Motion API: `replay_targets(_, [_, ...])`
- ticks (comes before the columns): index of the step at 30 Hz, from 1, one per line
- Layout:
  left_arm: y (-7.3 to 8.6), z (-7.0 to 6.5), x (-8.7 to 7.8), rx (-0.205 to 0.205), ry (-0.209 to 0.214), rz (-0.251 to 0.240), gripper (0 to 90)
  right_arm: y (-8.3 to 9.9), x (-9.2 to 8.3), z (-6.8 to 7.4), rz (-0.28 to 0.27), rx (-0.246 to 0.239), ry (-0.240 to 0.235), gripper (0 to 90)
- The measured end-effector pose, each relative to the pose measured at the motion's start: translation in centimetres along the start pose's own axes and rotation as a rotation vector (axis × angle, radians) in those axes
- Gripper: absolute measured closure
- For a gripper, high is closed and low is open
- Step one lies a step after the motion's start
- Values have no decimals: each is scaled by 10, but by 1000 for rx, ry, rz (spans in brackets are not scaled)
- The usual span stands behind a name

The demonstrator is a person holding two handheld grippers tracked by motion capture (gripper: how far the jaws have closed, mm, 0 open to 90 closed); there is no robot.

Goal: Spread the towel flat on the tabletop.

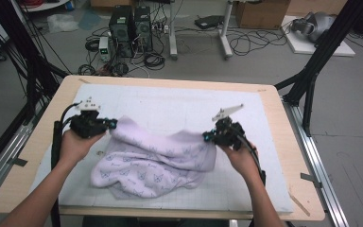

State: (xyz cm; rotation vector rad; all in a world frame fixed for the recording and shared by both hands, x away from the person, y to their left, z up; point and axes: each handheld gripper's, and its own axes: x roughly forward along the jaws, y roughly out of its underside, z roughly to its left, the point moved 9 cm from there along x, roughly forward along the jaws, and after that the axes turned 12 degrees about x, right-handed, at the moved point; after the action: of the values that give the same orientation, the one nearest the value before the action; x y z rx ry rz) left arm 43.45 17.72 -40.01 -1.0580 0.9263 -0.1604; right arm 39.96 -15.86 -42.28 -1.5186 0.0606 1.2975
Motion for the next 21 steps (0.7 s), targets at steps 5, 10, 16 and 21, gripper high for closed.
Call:
replay_targets(5, [-63,56,17,-91,-146,-93,692,-85,-23,-59,-139,94,189,690])
replay_targets(10, [-53,43,29,-30,-70,-54,632,-86,-5,-59,-124,112,140,639])
replay_targets(16, [-19,23,25,-46,14,-43,618,-47,12,-36,-69,91,47,603])
replay_targets(21, [4,1,8,-19,60,-44,600,-16,11,-11,-56,67,-6,568])
